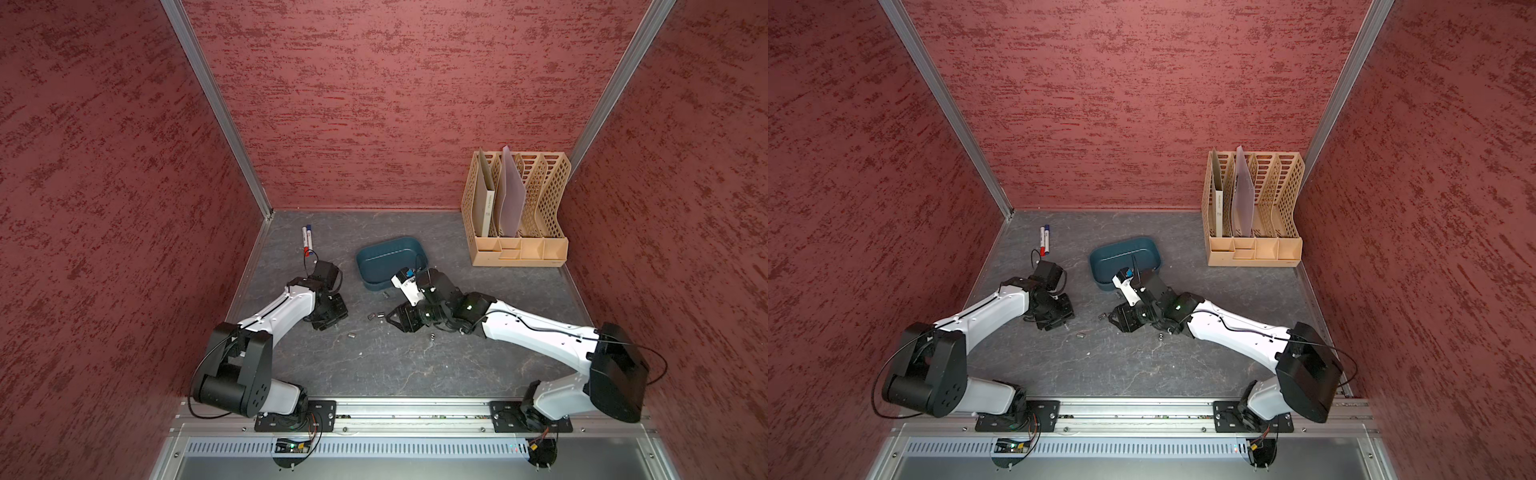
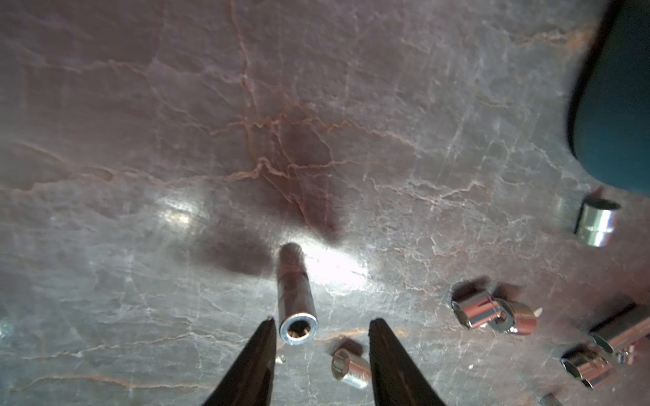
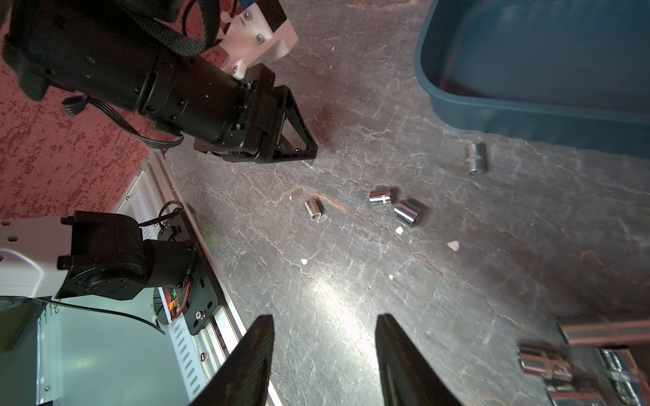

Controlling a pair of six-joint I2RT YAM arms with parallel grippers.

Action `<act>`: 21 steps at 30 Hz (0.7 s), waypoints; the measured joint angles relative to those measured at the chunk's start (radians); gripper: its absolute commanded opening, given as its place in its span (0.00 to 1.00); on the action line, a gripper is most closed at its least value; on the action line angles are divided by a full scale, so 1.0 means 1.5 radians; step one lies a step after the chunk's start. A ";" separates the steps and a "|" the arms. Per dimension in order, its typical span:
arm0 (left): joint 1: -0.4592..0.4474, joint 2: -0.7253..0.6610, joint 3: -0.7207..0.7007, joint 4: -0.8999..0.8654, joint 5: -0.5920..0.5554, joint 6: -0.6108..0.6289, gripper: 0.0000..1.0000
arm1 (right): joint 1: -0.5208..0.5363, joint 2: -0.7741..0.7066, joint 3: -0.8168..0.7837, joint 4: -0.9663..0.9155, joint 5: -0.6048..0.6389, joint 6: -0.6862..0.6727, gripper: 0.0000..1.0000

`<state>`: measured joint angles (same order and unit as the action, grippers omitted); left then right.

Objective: Put the socket on the desktop into the storage box
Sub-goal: Pick up the socket head at the center of the board.

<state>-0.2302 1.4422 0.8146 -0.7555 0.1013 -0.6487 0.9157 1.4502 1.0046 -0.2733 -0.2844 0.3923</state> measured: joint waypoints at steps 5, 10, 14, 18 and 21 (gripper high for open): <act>0.000 0.017 0.000 0.001 -0.009 0.002 0.41 | 0.000 0.000 0.000 0.000 0.000 0.001 0.51; -0.001 0.021 0.000 0.007 -0.021 0.004 0.31 | 0.000 0.000 0.000 0.002 0.000 0.005 0.51; -0.001 0.030 0.000 0.009 -0.025 0.006 0.28 | 0.000 0.000 -0.005 0.014 0.000 0.010 0.51; -0.001 0.040 0.000 0.010 -0.028 0.009 0.19 | 0.000 0.000 -0.014 0.016 0.000 0.015 0.51; -0.001 0.040 0.000 0.012 -0.028 0.009 0.11 | 0.000 0.000 -0.018 0.016 0.000 0.016 0.51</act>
<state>-0.2310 1.5017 0.8150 -0.7372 0.0586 -0.6350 0.9157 1.4502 0.9771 -0.2497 -0.2844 0.4164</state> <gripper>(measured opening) 0.209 0.511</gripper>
